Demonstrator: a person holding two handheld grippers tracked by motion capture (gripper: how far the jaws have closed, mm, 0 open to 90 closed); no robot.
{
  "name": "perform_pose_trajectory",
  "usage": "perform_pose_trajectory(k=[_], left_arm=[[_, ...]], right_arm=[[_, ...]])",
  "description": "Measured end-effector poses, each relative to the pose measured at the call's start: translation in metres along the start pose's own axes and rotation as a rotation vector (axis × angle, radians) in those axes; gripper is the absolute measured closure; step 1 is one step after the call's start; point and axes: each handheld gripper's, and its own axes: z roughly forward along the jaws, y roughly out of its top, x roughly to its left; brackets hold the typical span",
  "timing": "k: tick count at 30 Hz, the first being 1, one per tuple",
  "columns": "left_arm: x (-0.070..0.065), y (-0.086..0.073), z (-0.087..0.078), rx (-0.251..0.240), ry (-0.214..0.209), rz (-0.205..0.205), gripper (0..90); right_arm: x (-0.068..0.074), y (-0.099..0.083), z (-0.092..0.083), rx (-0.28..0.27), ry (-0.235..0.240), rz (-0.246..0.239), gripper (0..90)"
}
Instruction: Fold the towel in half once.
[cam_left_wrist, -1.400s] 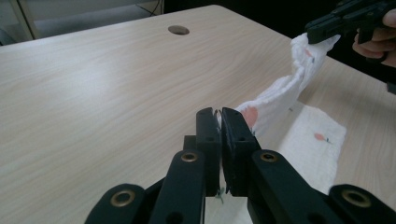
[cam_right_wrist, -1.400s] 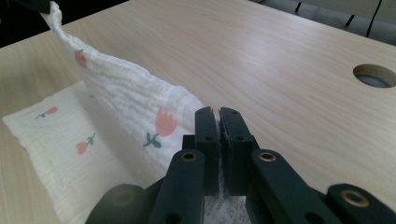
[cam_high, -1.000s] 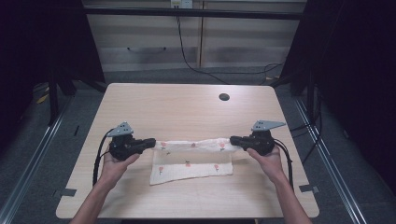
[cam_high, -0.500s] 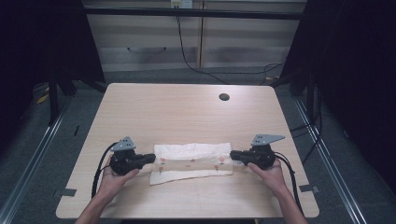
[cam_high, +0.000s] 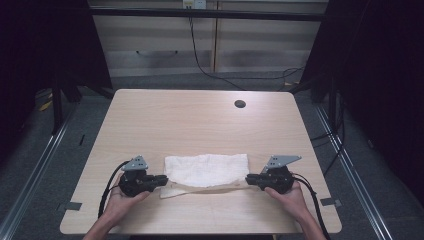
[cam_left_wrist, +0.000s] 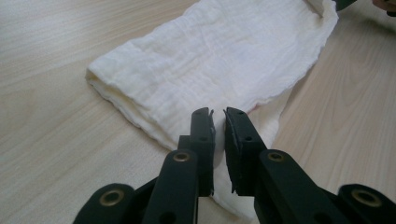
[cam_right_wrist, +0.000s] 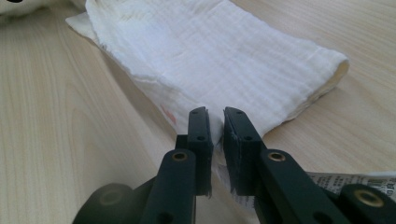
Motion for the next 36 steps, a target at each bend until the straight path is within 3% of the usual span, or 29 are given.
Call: perform_pose_trajectory(k=[6, 10, 22, 31, 35, 36], left_arm=[[-0.004, -0.005, -0.005, 0.007, 0.004, 0.012, 76.1], [-0.005, -0.003, -0.008, -0.014, -0.013, 0.005, 75.0], [0.001, 0.0, -0.003, -0.024, -0.011, -0.022, 73.6], [0.008, 0.007, -0.004, -0.046, 0.009, -0.029, 72.7], [0.016, 0.017, -0.006, -0.077, 0.018, -0.046, 71.8], [0.021, 0.022, -0.003, -0.07, 0.033, -0.045, 71.7]], right_arm=[[0.005, -0.004, -0.002, 0.016, -0.001, -0.004, 78.0], [0.009, -0.005, -0.005, 0.024, -0.003, -0.008, 74.8], [0.013, -0.002, -0.018, -0.036, -0.01, 0.008, 67.1], [0.001, 0.011, -0.019, -0.069, -0.043, 0.013, 69.9], [-0.01, 0.026, -0.013, -0.078, -0.059, 0.006, 71.4], [-0.02, 0.035, -0.008, -0.084, -0.073, 0.008, 71.4]])
